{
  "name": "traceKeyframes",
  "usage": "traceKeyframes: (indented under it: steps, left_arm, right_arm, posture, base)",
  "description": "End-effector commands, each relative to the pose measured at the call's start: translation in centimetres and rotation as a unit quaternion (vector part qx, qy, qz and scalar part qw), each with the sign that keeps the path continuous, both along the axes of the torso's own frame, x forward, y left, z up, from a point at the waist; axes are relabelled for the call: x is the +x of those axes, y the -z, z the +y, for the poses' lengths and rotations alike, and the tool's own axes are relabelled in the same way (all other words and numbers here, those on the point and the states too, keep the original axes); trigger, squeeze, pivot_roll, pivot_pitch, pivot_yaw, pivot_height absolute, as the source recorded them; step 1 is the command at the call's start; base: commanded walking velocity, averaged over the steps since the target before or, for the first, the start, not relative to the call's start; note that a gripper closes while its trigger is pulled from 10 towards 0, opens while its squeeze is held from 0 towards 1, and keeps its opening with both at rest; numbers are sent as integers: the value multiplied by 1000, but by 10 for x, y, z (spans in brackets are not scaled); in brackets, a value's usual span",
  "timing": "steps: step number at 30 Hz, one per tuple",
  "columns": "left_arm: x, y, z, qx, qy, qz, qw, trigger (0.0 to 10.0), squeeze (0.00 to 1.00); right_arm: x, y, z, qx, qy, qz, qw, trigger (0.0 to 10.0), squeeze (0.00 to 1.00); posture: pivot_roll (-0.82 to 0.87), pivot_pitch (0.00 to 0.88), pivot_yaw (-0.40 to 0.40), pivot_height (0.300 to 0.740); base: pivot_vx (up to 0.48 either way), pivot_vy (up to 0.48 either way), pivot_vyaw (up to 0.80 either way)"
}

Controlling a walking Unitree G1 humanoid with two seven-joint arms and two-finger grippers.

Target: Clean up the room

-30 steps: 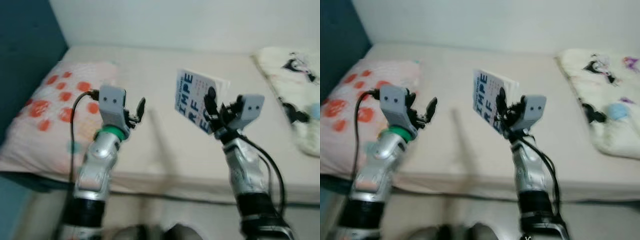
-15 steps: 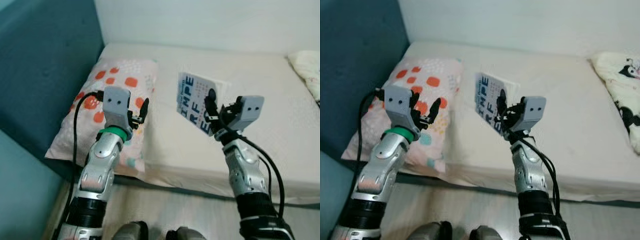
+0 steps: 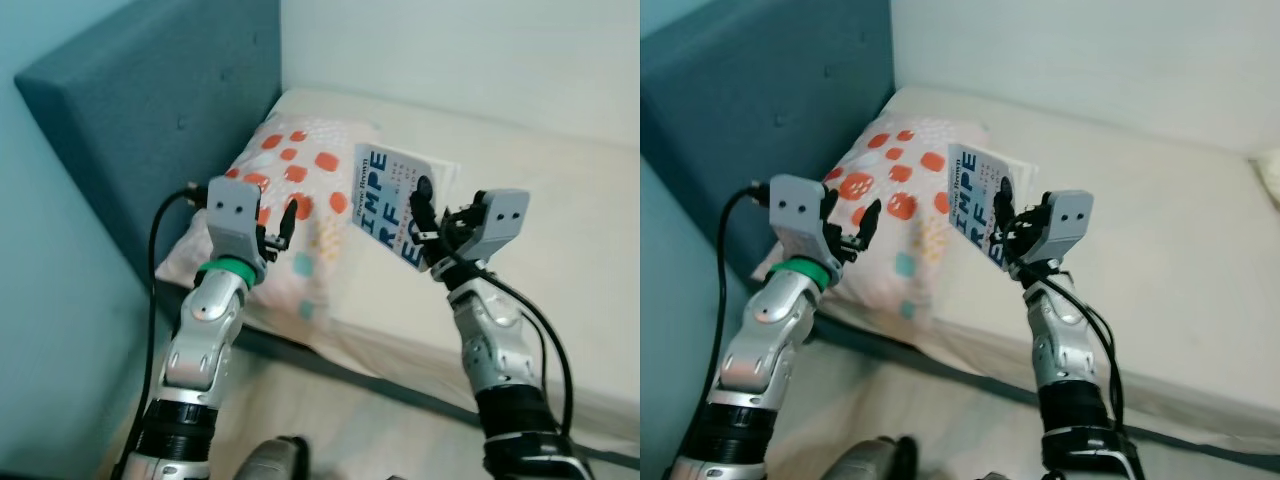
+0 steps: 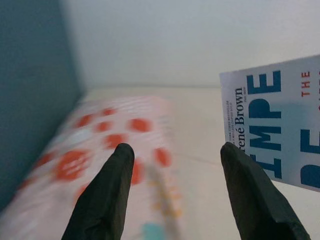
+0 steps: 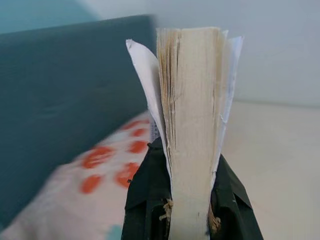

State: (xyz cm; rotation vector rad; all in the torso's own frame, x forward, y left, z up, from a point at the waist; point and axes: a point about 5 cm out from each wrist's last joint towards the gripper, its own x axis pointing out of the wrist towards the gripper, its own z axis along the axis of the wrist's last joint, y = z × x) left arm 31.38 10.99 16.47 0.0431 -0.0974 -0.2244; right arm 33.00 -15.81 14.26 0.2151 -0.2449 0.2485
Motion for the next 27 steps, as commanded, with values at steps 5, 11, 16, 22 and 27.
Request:
traceKeyframes:
  steps: [5, 11, 16, 22, 27]
  left_arm:
    - [-1, 1, -5, 6, 5, -1, 1000, 10000, 0]
    - [0, 2, -5, 5, 4, 1, 1000, 10000, 0]
    - [-1, 2, -5, 5, 4, 2, 1000, 10000, 0]
    - [0, 4, -5, 5, 2, 9, 1000, 10000, 0]
    - [2, 5, -3, 7, -7, 12, 1000, 10000, 0]
  right_arm:
    - [-1, -6, -8, 5, 17, -16, 1000, 10000, 0]
    - [-1, -5, -8, 4, 17, -16, 1000, 10000, 0]
    - [-1, -5, -8, 4, 17, -16, 1000, 10000, 0]
    - [-1, -5, -6, 4, 10, -15, 1000, 10000, 0]
    - [-2, -3, 0, 2, -9, -7, 1000, 10000, 0]
  posture:
    - [20, 12, 16, 740]
    - [20, 14, 16, 740]
    - [21, 14, 16, 740]
    - [20, 14, 17, 740]
    - [19, 13, 17, 740]
  base:
    - [0, -222, 0]
    - [224, -148, 0]
    - [0, 0, 0]
    - [0, 0, 0]
    - [0, 0, 0]
